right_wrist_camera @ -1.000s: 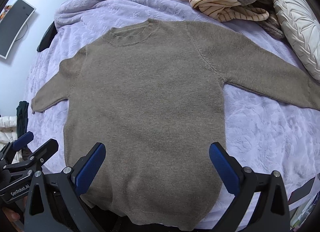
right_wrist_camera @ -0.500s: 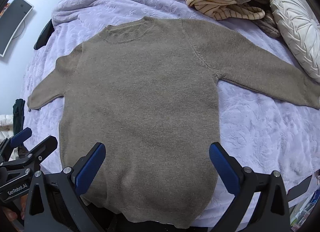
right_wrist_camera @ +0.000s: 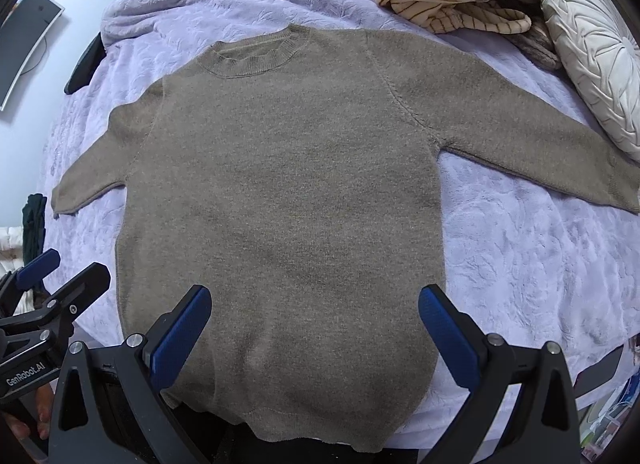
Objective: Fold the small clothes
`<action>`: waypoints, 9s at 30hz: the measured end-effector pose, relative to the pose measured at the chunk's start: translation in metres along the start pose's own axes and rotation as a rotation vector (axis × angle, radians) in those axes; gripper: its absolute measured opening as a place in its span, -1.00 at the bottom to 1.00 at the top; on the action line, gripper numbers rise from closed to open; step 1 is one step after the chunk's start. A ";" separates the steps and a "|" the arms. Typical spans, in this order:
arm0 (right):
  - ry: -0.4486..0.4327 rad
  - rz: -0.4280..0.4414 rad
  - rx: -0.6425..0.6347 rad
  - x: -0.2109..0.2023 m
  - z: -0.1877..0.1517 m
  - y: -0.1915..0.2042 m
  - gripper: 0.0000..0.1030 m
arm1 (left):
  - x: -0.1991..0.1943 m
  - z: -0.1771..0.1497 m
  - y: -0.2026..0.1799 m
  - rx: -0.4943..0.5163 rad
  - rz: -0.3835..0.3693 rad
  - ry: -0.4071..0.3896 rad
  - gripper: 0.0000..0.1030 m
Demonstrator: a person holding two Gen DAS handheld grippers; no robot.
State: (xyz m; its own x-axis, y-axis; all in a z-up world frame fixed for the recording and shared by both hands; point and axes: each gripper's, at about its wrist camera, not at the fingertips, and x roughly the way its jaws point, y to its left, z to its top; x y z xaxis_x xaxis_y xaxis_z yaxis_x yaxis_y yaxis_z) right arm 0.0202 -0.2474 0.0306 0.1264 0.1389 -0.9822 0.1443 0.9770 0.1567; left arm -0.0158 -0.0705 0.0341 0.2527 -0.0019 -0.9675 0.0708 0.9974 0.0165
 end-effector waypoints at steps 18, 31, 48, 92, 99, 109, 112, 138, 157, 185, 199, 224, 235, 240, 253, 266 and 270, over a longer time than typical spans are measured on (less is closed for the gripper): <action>-0.002 -0.004 0.004 0.001 0.008 -0.002 1.00 | 0.005 0.005 0.003 0.001 0.015 0.005 1.00; 0.001 -0.018 -0.028 0.002 0.010 0.008 1.00 | 0.004 0.002 0.011 -0.031 -0.005 0.009 1.00; -0.009 -0.036 -0.012 -0.001 0.010 0.008 1.00 | 0.007 0.001 0.011 -0.019 -0.024 0.022 1.00; 0.151 0.031 -0.167 0.088 0.023 0.210 1.00 | 0.156 0.002 0.407 -0.856 -0.352 -0.103 1.00; 0.177 0.019 -0.189 0.103 0.020 0.243 1.00 | 0.167 0.009 0.432 -0.879 -0.488 -0.186 1.00; 0.178 0.016 -0.199 0.108 0.016 0.262 1.00 | 0.179 0.031 0.441 -0.905 -0.437 -0.200 0.75; 0.177 0.029 -0.188 0.108 0.014 0.260 1.00 | 0.173 0.036 0.438 -0.876 -0.313 -0.200 -0.07; 0.084 0.062 0.023 0.055 0.015 0.059 1.00 | 0.090 0.121 0.041 -0.055 -0.442 -0.278 -0.65; 0.040 -0.028 -0.041 0.065 0.057 0.003 1.00 | 0.072 0.057 0.064 -0.081 -0.158 -0.216 0.81; -0.308 -0.069 -0.331 0.094 0.171 0.107 -0.77 | 0.155 0.056 0.154 -0.248 0.156 -0.106 0.81; -0.080 0.459 0.353 0.140 0.165 -0.054 0.56 | 0.161 0.059 0.146 -0.268 0.191 -0.083 0.84; -0.073 0.335 0.388 0.149 0.179 -0.100 -0.77 | 0.156 0.053 0.154 -0.311 0.198 -0.085 0.85; -0.051 0.323 0.440 0.117 0.134 -0.123 -0.13 | 0.141 0.045 0.156 -0.295 0.196 -0.031 0.85; -0.032 0.332 0.483 0.113 0.106 -0.135 -0.13 | 0.138 0.033 0.165 -0.322 0.173 0.014 0.85; -0.140 0.290 0.715 0.089 0.055 -0.225 -0.13 | 0.116 0.023 0.066 -0.116 0.002 0.068 0.85; -0.371 0.301 1.060 0.068 0.015 -0.345 -0.10 | 0.123 0.034 -0.052 0.097 -0.142 0.091 0.85; -0.441 0.390 1.127 0.072 0.013 -0.363 -0.09 | 0.126 0.035 -0.069 0.109 -0.161 0.102 0.85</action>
State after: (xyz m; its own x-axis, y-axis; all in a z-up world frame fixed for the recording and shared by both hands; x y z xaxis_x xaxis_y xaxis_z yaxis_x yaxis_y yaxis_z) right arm -0.0104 -0.5943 -0.0952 0.6316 0.1076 -0.7678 0.7482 0.1753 0.6400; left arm 0.0446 -0.1424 -0.0798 0.1310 -0.1479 -0.9803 0.2081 0.9709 -0.1187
